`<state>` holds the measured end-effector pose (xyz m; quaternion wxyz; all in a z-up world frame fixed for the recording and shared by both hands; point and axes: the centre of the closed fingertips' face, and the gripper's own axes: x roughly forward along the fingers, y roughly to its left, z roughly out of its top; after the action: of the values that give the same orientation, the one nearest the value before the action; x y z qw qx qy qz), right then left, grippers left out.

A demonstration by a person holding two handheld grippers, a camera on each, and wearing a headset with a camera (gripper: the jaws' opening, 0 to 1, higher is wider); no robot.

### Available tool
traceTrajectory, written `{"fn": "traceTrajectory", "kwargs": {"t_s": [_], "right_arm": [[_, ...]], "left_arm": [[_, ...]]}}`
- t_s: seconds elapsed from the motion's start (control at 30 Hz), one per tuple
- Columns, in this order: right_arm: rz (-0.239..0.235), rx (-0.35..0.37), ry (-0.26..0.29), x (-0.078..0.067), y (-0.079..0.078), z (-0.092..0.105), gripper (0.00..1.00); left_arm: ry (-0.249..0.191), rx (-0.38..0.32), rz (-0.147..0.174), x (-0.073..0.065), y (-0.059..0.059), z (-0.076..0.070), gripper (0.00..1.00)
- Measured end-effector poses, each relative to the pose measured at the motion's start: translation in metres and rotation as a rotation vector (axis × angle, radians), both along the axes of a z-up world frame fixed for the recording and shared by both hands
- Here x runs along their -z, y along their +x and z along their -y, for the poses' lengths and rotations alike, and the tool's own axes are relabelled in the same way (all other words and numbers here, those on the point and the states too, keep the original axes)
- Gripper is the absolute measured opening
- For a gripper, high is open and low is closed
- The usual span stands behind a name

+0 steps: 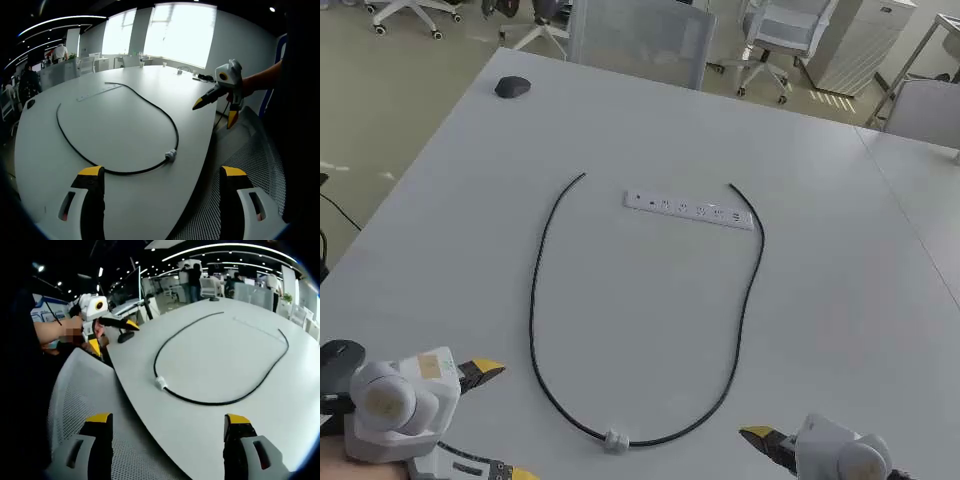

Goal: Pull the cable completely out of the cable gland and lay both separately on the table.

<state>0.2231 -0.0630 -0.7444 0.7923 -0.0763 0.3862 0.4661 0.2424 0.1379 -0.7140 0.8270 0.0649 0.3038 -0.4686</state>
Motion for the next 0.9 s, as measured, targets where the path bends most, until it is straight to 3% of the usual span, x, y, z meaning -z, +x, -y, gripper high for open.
{"fn": "traceTrajectory", "kwargs": {"t_s": [0.53,0.9], "right_arm": [[0.015,-0.011,-0.013,-0.007,0.003,-0.002,0.91],[0.041,-0.060,0.000,-0.014,0.015,-0.019,0.90]], "left_arm": [[-0.010,-0.007,0.008,0.000,0.002,-0.002,0.99],[-0.009,-0.037,0.004,-0.001,-0.003,-0.006,0.99]]}}
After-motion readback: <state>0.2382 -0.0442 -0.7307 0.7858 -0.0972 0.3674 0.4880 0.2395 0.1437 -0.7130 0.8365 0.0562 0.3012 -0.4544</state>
